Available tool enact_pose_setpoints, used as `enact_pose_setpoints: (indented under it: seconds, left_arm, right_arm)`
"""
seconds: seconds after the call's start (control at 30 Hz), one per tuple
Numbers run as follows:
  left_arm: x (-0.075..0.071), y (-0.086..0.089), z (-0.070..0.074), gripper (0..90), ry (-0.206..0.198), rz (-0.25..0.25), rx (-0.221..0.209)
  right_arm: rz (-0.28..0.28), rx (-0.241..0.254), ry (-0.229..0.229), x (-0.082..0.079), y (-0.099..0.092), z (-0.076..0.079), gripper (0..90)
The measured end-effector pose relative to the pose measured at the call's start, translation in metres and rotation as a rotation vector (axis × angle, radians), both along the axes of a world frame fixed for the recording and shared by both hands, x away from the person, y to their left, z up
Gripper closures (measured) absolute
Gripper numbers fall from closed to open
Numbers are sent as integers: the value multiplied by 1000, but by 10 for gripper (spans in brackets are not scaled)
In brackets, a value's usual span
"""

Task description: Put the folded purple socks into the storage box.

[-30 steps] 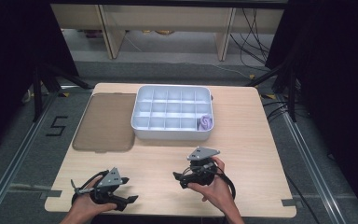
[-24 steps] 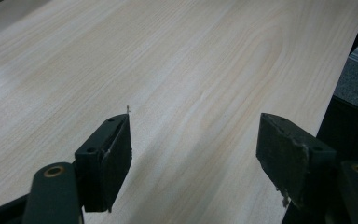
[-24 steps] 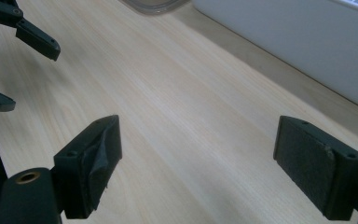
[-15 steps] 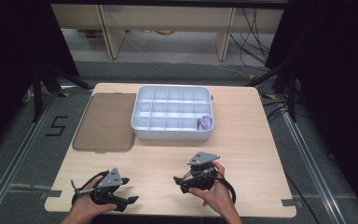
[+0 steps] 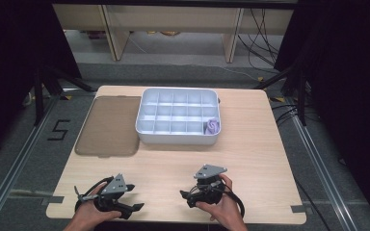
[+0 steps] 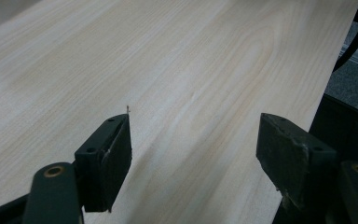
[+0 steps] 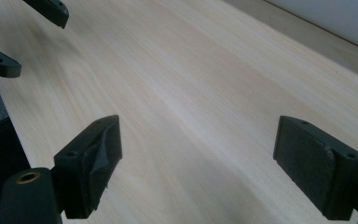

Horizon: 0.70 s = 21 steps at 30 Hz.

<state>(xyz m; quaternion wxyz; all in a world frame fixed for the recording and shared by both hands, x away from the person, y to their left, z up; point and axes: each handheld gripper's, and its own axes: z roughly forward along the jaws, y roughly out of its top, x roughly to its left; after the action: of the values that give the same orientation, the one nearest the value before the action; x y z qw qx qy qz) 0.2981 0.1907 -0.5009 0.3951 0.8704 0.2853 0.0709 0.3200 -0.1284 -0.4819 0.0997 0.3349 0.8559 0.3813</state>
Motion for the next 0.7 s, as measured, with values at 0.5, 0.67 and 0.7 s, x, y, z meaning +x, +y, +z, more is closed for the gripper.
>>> enact_pose_setpoints:
  seconds: [0.5,0.67,0.7]
  left_arm:
    - [1,1,0,261,-13,-22,25]
    - [1,0,0,262,-14,-17,12]
    - [1,0,0,261,-14,-17,12]
  right_arm:
    - [-11,0,18,-8,-3,-6,161]
    - [-22,13,20,-9,-2,-9,161]
    - [-22,13,20,-9,-2,-9,161]
